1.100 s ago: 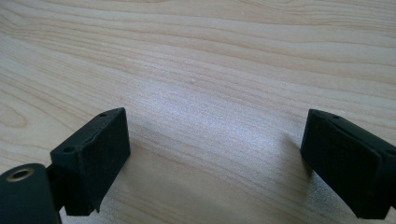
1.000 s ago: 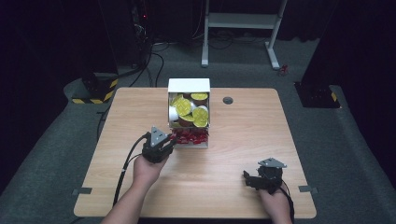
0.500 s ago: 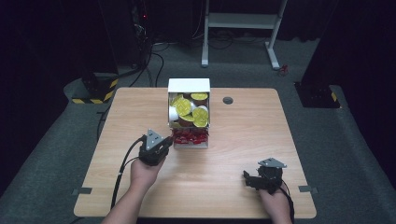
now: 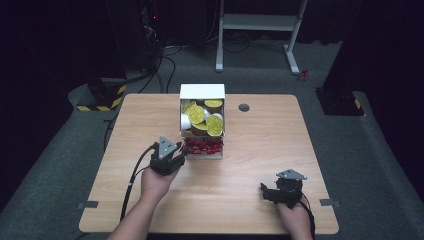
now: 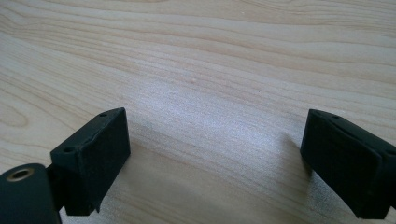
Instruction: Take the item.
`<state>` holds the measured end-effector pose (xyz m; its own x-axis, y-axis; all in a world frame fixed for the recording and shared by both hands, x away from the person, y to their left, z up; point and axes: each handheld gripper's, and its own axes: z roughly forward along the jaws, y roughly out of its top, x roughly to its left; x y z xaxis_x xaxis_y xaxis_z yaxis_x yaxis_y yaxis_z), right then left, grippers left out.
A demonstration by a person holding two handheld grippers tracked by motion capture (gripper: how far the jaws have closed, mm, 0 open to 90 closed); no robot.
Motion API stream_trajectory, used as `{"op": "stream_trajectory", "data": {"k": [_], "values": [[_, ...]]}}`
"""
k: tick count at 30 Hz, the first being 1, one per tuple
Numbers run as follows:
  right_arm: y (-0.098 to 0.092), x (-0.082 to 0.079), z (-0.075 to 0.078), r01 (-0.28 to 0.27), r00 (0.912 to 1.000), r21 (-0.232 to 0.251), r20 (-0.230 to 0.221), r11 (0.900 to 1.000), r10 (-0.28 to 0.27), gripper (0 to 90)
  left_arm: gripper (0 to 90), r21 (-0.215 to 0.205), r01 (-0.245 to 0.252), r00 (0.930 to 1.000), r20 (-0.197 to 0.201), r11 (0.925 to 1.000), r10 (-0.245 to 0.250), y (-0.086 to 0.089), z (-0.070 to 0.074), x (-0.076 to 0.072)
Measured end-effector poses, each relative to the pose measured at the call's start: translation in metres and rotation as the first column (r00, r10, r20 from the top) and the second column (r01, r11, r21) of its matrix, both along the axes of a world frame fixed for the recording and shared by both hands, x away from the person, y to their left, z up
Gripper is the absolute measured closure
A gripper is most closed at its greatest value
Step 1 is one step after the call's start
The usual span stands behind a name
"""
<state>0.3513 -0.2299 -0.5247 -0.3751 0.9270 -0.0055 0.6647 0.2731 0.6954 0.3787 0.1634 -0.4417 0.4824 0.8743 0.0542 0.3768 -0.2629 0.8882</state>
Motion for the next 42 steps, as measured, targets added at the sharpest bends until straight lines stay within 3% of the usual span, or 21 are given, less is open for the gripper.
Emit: {"op": "stream_trajectory", "data": {"k": [4,10,28,42], "values": [[0.000,0.000,0.000,0.000,1.0000,0.000,0.000,1.000,0.000,8.0,77.0,0.005,-0.006,1.0000,-0.003,1.0000,0.006,-0.003,0.000,0.001],[0.000,0.000,0.000,0.000,1.0000,0.001,0.000,1.000,0.000,8.0,82.1,0.010,-0.008,0.9999,-0.007,0.9999,0.008,0.000,-0.001,-0.002],[0.000,0.000,0.000,0.001,1.0000,0.001,-0.002,1.000,-0.001,8.0,83.3,-0.089,0.005,1.0000,0.002,0.9960,-0.005,0.017,-0.005,-0.021],[0.000,0.000,0.000,0.001,1.0000,0.001,-0.002,1.000,-0.001,8.0,84.1,-0.107,-0.008,0.9999,0.014,0.9942,0.010,0.033,-0.005,-0.041]]}}
